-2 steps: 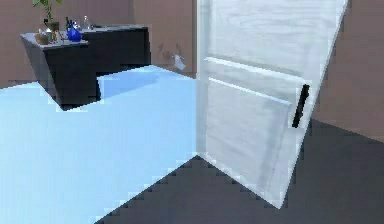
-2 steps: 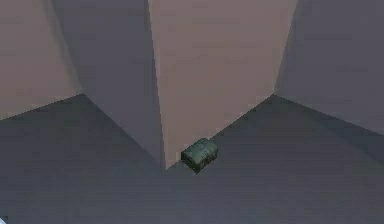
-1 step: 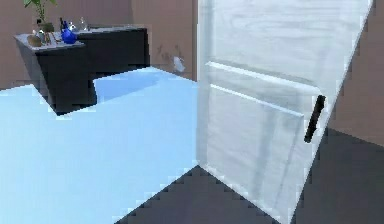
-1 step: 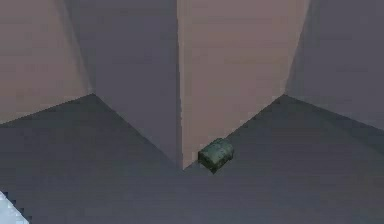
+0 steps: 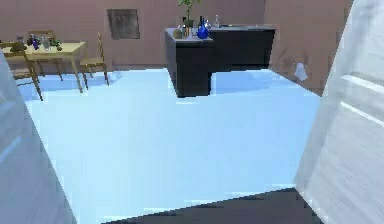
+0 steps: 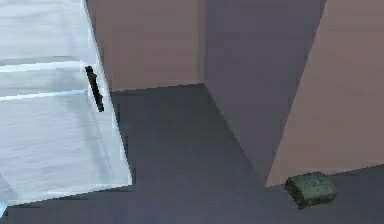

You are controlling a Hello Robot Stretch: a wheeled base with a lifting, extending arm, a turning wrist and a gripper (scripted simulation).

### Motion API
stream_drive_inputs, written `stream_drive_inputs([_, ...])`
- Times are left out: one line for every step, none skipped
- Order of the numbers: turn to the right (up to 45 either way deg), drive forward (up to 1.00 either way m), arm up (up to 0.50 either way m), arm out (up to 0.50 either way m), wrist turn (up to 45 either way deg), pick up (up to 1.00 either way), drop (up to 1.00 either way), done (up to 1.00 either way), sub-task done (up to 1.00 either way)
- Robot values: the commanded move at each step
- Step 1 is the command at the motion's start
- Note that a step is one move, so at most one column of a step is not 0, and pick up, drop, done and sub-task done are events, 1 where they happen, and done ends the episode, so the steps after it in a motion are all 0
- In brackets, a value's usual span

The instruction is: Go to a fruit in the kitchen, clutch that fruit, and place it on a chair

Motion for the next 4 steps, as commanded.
stream_drive_inputs([0.0,1.0,0.0,0.0,0.0,0.0,0.0,0.0,0.0])
stream_drive_inputs([-6.0,0.0,0.0,0.0,0.0,0.0,0.0,0.0,0.0])
stream_drive_inputs([0.0,0.45,0.0,0.0,0.0,0.0,0.0,0.0,0.0])
stream_drive_inputs([-30.0,0.0,0.0,0.0,0.0,0.0,0.0,0.0,0.0])
